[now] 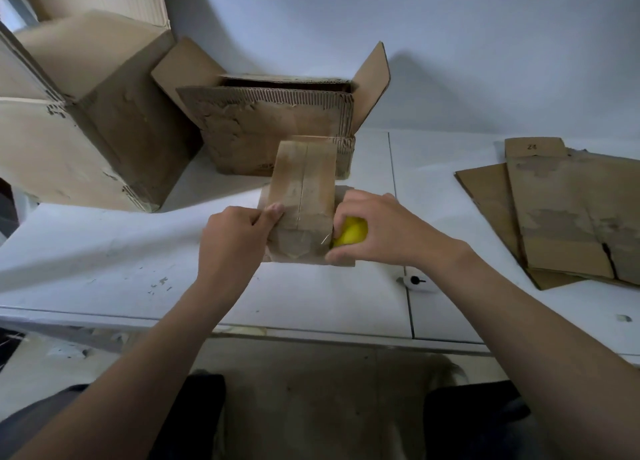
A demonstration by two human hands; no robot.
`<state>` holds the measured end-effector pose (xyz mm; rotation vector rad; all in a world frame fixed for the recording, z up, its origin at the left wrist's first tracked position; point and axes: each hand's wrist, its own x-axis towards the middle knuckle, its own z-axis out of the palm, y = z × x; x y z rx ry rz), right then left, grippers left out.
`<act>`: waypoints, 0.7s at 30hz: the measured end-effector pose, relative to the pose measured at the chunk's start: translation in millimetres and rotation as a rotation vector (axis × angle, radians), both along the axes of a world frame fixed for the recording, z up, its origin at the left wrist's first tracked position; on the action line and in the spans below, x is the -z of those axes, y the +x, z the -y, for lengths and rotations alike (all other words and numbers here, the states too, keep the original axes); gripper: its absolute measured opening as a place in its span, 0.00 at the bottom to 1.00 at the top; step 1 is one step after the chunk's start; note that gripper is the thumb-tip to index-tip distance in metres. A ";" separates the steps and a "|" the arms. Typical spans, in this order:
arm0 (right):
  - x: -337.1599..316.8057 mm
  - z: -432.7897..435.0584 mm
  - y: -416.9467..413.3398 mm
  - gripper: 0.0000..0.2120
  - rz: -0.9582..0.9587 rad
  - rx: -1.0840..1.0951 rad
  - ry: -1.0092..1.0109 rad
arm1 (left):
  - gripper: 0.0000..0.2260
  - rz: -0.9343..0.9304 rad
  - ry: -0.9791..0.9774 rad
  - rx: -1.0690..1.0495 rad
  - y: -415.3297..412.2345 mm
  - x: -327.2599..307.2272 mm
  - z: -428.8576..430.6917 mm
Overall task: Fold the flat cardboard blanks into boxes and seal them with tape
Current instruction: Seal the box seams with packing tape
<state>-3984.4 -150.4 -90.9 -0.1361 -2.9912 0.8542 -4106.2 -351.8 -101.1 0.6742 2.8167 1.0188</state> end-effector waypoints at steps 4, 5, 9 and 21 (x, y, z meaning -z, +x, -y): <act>0.3 23.9 -5.6 0.28 -0.031 0.221 0.033 | 0.31 -0.009 0.045 -0.015 8.5 7.8 3.8; 1.1 30.5 -8.3 0.30 -0.026 0.281 0.076 | 0.31 -0.016 0.041 -0.016 11.1 7.5 2.4; 3.3 39.1 -16.5 0.27 -0.017 0.393 0.120 | 0.29 0.000 0.058 -0.055 12.4 10.5 -0.3; 13.5 25.5 -4.1 0.19 -0.117 0.379 0.057 | 0.24 -0.070 -0.102 0.048 19.6 4.2 -7.4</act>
